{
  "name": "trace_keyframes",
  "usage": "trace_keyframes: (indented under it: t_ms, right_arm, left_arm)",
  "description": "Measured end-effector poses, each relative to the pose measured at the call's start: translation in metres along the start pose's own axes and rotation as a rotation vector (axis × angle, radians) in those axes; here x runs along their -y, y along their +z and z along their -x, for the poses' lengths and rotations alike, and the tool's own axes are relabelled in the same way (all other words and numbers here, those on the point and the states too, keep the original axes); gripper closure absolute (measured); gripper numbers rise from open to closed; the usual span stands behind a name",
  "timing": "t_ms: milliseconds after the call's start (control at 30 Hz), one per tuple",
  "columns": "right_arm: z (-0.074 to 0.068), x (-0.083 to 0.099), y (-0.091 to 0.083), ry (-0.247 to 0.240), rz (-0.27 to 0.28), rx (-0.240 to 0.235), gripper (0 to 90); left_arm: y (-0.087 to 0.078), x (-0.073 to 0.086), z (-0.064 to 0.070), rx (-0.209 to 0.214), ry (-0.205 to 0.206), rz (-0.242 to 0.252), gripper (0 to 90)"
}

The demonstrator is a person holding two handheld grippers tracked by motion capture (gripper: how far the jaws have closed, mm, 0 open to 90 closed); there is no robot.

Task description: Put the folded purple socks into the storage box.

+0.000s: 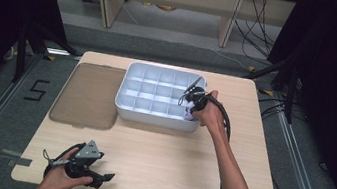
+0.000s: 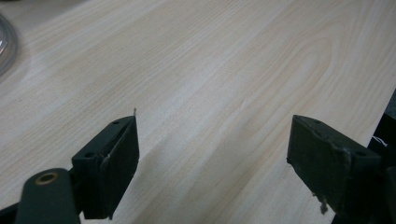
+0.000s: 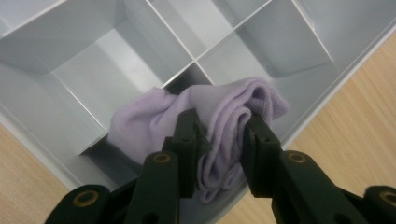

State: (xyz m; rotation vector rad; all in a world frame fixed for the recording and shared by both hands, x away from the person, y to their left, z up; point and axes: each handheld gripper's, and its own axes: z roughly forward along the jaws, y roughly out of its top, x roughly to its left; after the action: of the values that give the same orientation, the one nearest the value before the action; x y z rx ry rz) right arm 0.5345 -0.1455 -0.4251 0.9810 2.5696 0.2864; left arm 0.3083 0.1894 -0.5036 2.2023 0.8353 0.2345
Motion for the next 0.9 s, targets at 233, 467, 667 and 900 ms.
trace_keyframes:
  t_ms: [233, 467, 667, 900]
  right_arm:
    - [0.000, 0.003, 0.003, 0.009, 0.003, -0.015, 69.2]
    - [-0.002, 0.005, 0.008, 0.006, -0.006, -0.029, 66.4]
    - [0.007, 0.010, -0.004, 0.097, 0.062, -0.085, 61.3]
    - [0.014, 0.010, -0.023, 0.113, 0.126, -0.099, 76.2]
  left_arm:
    - [0.001, 0.000, 0.002, -0.003, -0.018, -0.004, 16.5]
    - [0.001, 0.000, 0.003, 0.001, -0.025, 0.004, 16.5]
    - [0.000, 0.000, 0.000, -0.006, -0.002, -0.002, 16.5]
    - [0.001, 0.000, 0.001, -0.009, -0.027, 0.002, 16.5]
